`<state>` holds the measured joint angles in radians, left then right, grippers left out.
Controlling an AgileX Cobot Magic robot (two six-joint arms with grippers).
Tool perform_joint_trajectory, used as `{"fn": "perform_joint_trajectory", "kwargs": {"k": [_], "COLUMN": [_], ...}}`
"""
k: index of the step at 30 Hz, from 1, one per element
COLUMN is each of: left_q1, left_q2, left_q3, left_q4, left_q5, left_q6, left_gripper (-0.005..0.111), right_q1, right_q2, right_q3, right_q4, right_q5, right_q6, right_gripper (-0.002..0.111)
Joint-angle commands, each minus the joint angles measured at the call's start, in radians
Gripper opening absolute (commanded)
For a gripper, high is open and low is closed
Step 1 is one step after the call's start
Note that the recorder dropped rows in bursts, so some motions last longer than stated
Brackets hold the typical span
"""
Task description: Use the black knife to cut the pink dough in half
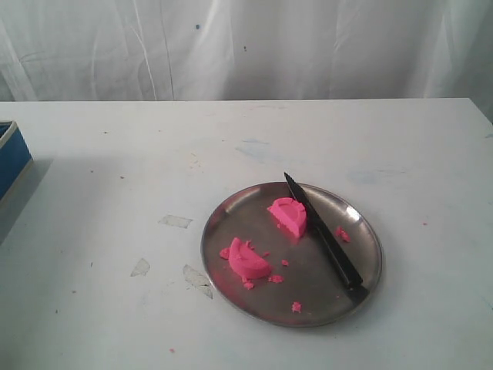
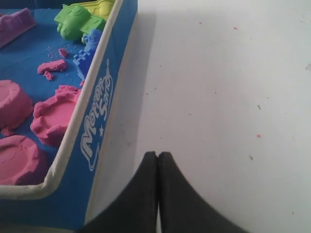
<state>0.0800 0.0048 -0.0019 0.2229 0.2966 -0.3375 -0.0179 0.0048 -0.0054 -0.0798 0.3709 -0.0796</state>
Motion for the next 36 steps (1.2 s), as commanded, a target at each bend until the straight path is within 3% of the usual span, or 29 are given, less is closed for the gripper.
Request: {"fn": "perform_joint_trajectory", "kwargs": {"k": [1, 5, 36], "left_q1": [0.018, 0.018, 0.018], "left_q2": [-0.005, -0.005, -0.005], "left_q3": [0.002, 0.002, 0.002], "left_q4": [-0.034, -0.029, -0.029], "left_q5": [-0.021, -0.065, -0.061], "left_q6": [0.025, 0.087, 0.087], "left_gripper": [0.0, 0.0, 0.0], "right_q1": [-0.002, -0.002, -0.002], "right_q2": [-0.005, -0.005, -0.005], "right_q3": [0.005, 0.005, 0.005], "right_q4": [0.001, 0.001, 0.001], "right_q5": [-0.006, -0.006, -0.006], "right_q6": [-0.004, -0.004, -0.004], "right_gripper": [0.0, 0.0, 0.0]}}
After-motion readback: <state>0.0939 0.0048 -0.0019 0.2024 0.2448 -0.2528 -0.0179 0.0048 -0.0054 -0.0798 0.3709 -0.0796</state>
